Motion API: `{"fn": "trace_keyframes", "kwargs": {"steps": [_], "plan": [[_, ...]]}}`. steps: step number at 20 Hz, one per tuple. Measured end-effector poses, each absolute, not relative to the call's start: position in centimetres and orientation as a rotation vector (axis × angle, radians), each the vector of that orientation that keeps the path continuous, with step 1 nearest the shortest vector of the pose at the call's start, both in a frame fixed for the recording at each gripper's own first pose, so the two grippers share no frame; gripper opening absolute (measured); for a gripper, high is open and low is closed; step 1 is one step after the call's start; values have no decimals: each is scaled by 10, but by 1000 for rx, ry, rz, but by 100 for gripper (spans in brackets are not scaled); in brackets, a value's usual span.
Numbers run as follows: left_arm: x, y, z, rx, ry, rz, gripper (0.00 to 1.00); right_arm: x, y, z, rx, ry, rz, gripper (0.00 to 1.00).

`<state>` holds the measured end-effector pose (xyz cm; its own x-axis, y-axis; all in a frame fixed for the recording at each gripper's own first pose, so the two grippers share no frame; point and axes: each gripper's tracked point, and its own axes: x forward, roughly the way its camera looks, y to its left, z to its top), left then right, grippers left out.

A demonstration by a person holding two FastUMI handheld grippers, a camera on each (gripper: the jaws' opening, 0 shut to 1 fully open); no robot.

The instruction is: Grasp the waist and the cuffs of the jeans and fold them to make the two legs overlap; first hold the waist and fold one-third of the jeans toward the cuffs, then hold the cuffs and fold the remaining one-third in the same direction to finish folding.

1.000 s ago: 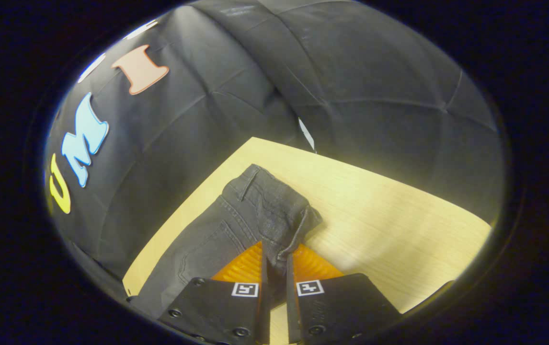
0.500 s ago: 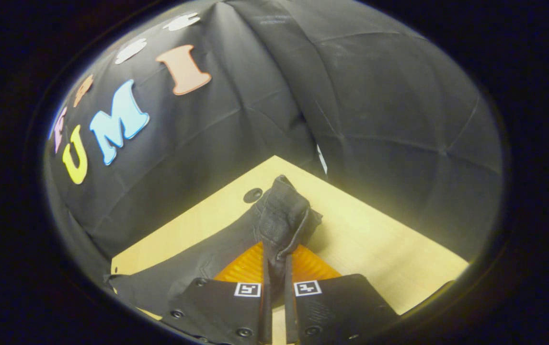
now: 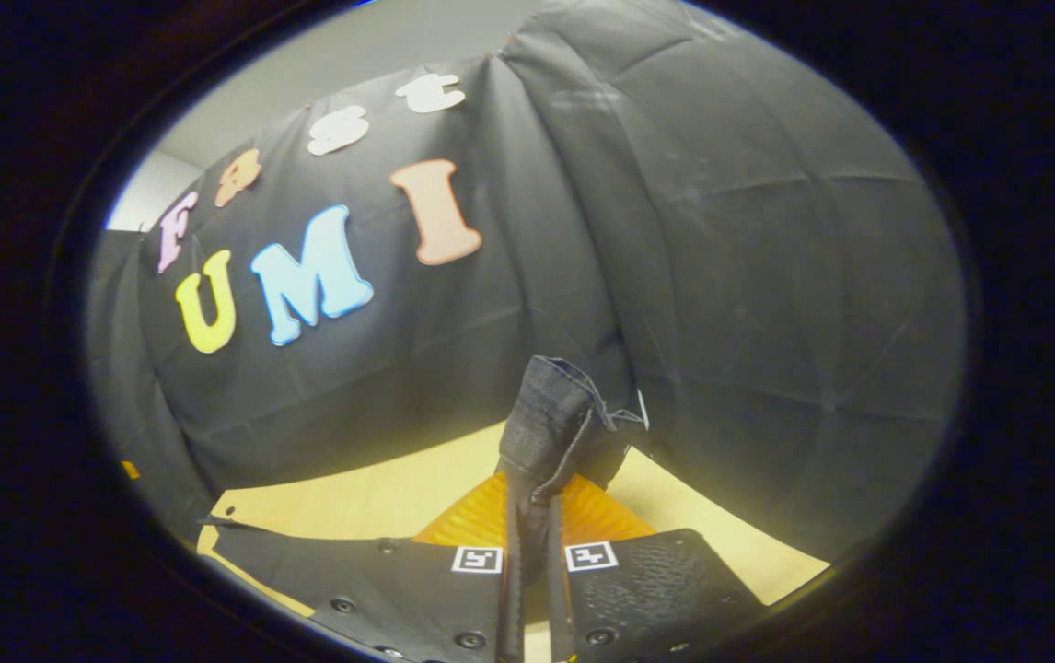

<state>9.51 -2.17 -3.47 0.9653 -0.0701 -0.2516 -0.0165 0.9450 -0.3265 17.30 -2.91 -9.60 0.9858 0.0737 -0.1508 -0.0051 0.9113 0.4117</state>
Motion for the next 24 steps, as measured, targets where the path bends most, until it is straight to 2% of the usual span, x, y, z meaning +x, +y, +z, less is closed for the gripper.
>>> {"fn": "trace_keyframes", "kwargs": {"steps": [1, 2, 5, 6, 7, 8, 10, 11, 12, 13, 14, 17, 20, 24], "plan": [[94, -21, -33, -330, 264, -28, 96, 166, -16, -81, 395, 131, 57, 10], [91, -20, -31, -327, 263, -31, 98, 161, 2, -66, 364, 93, 70, 14], [86, -13, -24, -328, 256, -33, 97, 148, 58, -35, 269, 21, 132, 5], [85, -11, -23, -328, 255, -35, 97, 142, 80, -27, 242, 8, 164, 5], [83, -7, -24, -327, 260, -35, 97, 137, 102, -25, 217, 3, 198, 14], [80, -3, -27, -327, 268, -37, 98, 133, 126, -25, 201, 1, 234, 9], [77, 6, -30, -339, 280, -43, 100, 133, 170, -26, 162, -18, 299, 10], [75, 12, -33, -347, 284, -43, 100, 133, 189, -31, 138, -20, 329, 10], [73, 17, -36, -356, 289, -44, 98, 132, 210, -39, 115, -19, 364, 5], [71, 22, -40, -363, 296, -49, 98, 128, 231, -47, 93, -15, 402, 11], [71, 24, -43, -369, 300, -48, 100, 127, 252, -58, 72, -13, 441, 11], [60, 34, -57, -389, 316, -48, 98, 122, 309, -95, 13, 24, 554, 14], [47, 44, -78, -386, 340, -19, 100, 118, 345, -140, -36, 97, 616, 14], [33, 48, -107, -404, 420, -8, 98, 120, 365, -171, -50, 167, 667, 22]]}}
